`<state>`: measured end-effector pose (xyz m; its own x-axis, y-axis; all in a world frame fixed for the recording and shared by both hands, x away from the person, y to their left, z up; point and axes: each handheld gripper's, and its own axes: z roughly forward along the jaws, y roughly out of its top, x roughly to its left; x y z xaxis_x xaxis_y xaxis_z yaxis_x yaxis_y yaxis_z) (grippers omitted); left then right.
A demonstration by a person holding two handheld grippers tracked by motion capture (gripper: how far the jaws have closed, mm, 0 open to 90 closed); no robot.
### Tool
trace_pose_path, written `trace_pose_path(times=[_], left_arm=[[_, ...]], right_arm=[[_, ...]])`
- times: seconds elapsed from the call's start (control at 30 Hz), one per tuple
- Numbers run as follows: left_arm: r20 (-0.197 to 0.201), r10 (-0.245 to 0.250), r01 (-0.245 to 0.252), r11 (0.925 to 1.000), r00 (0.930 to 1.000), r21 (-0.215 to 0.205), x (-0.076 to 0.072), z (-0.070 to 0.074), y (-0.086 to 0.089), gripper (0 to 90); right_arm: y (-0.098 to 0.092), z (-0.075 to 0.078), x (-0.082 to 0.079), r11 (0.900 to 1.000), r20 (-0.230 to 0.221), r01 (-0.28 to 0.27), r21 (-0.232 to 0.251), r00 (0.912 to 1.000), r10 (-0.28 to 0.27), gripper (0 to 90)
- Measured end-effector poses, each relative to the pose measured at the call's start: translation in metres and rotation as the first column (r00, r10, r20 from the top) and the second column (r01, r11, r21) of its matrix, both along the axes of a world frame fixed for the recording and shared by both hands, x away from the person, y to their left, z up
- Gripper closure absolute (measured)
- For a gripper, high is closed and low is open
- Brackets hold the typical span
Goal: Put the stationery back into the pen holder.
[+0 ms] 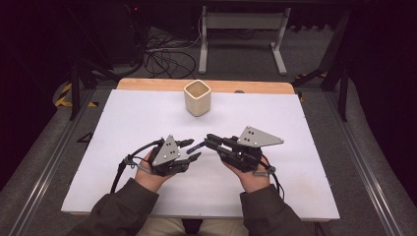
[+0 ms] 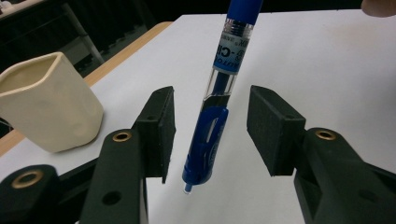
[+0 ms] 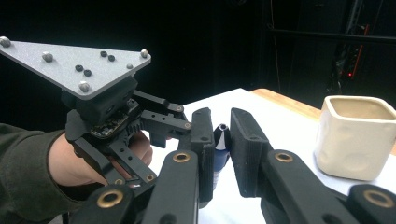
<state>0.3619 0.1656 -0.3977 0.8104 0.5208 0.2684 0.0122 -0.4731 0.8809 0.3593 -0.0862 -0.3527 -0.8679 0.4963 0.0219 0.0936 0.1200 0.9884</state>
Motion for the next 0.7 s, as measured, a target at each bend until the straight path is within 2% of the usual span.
trace_pose_path(times=[0.2, 0.27, 0.43, 0.7], left_arm=[[0.008, 0.001, -0.001, 0.9999, 1.0, 0.013, -0.0002, -0.0018, -0.0011, 61.0], [0.01, -0.003, 0.003, 0.9998, 0.9999, 0.021, -0.0008, -0.0023, -0.0018, 67.1], [0.006, -0.01, 0.01, 0.9995, 0.9999, 0.031, -0.0013, -0.0035, -0.0033, 75.2], [0.001, -0.009, 0.009, 0.998, 1.0, 0.062, -0.0015, -0.0046, -0.0069, 77.6]], right_arm=[[0.001, -0.0008, 0.0007, 1.0, -0.009, -0.01, 0.002, 0.9999, 0.01, 80.6], [0.0016, -0.0011, 0.0006, 1.0, -0.012, -0.013, 0.004, 0.9998, 0.013, 80.6], [0.0026, -0.0014, 0.0004, 1.0, -0.013, -0.018, 0.004, 0.9998, 0.018, 80.6], [0.0019, -0.0043, 0.0031, 1.0, -0.008, -0.014, -0.009, 0.9999, 0.014, 79.5]])
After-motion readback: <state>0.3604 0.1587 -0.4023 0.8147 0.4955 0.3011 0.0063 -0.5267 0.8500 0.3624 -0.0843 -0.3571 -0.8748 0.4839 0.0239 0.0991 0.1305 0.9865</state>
